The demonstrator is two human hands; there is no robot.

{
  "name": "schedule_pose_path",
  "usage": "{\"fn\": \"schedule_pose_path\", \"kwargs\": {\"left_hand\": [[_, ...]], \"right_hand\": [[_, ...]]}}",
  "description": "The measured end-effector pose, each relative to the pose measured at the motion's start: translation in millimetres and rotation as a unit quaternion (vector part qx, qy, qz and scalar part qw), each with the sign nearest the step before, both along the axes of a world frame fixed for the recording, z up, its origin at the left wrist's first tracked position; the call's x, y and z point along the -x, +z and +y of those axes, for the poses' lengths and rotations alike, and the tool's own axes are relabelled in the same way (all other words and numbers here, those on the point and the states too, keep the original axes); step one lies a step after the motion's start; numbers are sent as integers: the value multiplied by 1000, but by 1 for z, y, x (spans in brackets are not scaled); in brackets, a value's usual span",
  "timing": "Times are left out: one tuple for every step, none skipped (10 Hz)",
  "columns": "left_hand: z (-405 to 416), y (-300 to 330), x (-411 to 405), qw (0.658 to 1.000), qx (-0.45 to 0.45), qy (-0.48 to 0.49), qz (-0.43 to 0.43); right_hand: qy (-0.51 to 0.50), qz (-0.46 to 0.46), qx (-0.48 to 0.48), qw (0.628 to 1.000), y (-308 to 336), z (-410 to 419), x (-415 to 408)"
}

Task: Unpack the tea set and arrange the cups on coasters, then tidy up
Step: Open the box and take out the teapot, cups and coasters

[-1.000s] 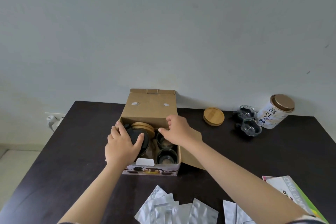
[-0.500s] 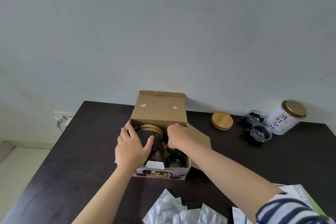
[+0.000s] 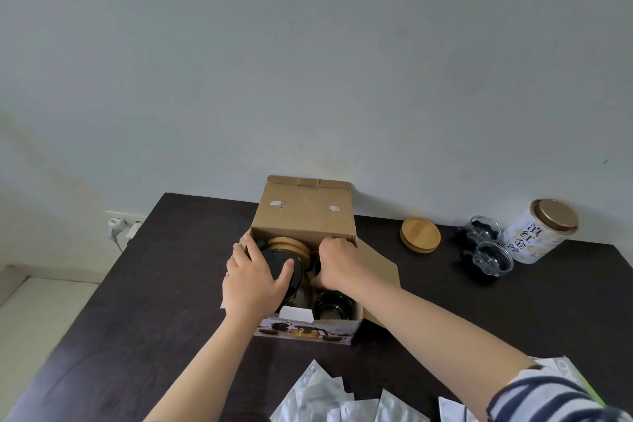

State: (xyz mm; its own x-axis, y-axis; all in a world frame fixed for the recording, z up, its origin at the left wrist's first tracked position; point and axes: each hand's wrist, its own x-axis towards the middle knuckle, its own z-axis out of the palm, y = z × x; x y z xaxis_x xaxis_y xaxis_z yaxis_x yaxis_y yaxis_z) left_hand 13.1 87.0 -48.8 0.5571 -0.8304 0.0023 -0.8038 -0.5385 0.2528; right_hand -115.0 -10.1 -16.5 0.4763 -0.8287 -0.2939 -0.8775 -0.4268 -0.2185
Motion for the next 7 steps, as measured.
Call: {"fn": "schedule_pose_path", "kwargs": {"left_hand": [[0, 0, 0, 1000, 0, 1, 0], [0, -1, 0, 1000, 0, -1, -1], [0, -1, 0, 1000, 0, -4, -3], [0, -1, 1, 1000, 0, -6, -3], [0, -1, 1, 1000, 2, -4, -3], [-1, -1, 2, 1000, 1, -3, -3], [-2, -1, 2, 1000, 1, -2, 0]], "right_hand": [[-16, -19, 5, 1000, 2, 2, 2], [-22, -30, 2, 999, 5, 4, 4], [-26, -34, 3, 999, 9, 5, 6], [-18, -30, 4, 999, 11, 5, 6], [-16, -29, 8, 999, 16, 5, 8], [-8, -26, 7, 1000, 26, 2, 10], [5, -30, 31, 999, 38, 0, 9]]}}
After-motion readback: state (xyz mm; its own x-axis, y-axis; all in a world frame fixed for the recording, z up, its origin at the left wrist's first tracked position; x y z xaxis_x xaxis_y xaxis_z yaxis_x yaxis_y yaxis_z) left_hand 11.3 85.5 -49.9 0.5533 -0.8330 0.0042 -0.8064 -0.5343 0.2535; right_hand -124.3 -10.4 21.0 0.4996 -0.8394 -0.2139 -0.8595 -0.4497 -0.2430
